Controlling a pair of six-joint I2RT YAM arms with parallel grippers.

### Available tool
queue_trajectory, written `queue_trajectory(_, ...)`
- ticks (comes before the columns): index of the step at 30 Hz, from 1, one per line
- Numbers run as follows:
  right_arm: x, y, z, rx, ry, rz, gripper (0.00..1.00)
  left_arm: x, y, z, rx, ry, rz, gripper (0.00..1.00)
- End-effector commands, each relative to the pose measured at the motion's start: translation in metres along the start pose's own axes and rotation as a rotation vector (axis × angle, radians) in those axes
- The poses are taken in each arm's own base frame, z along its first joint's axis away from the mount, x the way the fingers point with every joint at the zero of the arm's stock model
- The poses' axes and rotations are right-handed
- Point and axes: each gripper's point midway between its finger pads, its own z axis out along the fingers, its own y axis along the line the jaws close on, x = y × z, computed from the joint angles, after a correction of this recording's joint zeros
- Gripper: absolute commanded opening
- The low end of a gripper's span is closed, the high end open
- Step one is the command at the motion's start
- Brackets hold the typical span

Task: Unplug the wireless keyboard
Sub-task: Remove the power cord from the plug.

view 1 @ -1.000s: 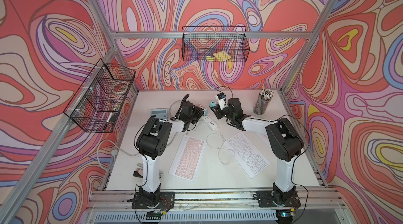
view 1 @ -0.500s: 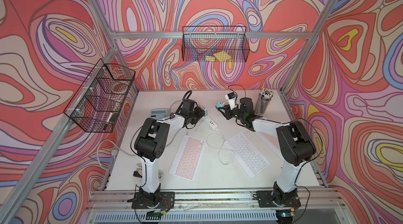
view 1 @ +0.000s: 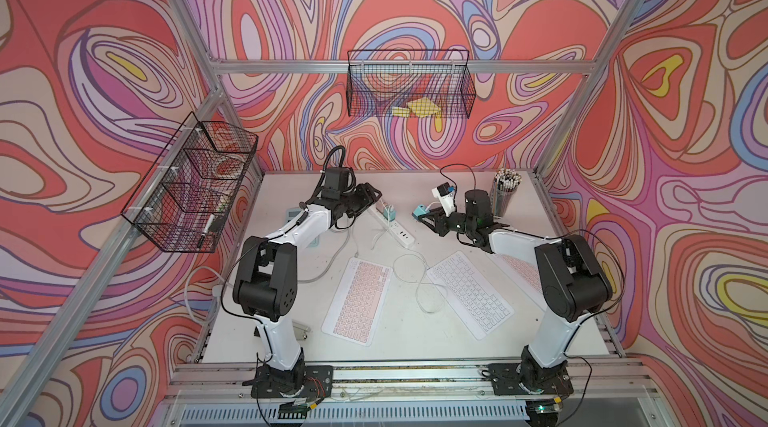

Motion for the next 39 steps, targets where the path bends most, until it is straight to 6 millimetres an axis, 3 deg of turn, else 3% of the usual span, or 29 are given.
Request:
queue_trajectory(1, -0.011, 0.021, -0.016, -0.076, -0.024, -0.033, 0.15, 0.022, -0.034, -0.005, 0.212, 0.069, 0.061, 0.63)
queue_trajectory(8, -0.019, 0.042, -0.032, -0.166, -0.046, -0.010, 0.16, 0.057, -0.064, -0.002, 0.431, 0.122, 0.111, 0.63)
queue_trajectory(16, -0.033, 0.061, -0.040, -0.258, -0.072, -0.002, 0.17, 0.079, -0.103, 0.000, 0.647, 0.128, 0.154, 0.62)
queue_trajectory(26, -0.048, 0.072, -0.048, -0.395, -0.140, 0.053, 0.16, 0.090, -0.121, -0.019, 0.719, 0.079, 0.239, 0.62)
queue_trajectory(34, -0.045, 0.068, -0.041, -0.442, -0.129, 0.104, 0.15, 0.095, -0.136, -0.035, 0.760, 0.066, 0.311, 0.61)
queue_trajectory(37, -0.052, 0.072, -0.043, -0.462, -0.150, 0.102, 0.15, 0.097, -0.139, -0.036, 0.774, 0.075, 0.316, 0.60)
queue_trajectory(39, -0.047, 0.067, -0.038, -0.470, -0.146, 0.126, 0.15, 0.100, -0.138, -0.034, 0.777, 0.085, 0.312, 0.59)
